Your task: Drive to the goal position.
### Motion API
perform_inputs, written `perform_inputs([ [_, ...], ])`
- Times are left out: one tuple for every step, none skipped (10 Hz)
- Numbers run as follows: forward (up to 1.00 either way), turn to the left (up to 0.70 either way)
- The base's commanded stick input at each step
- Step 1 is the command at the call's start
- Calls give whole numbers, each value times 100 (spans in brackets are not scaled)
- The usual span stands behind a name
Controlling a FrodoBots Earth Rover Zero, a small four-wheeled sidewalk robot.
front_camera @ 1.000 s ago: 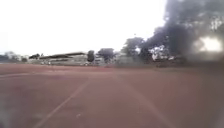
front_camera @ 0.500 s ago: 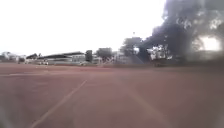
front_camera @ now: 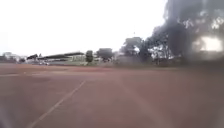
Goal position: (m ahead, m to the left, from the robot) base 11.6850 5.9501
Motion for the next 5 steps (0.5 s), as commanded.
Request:
perform_inputs([
  [70, -7],
  [70, 0],
  [70, 0],
  [70, 0],
  [70, 0],
])
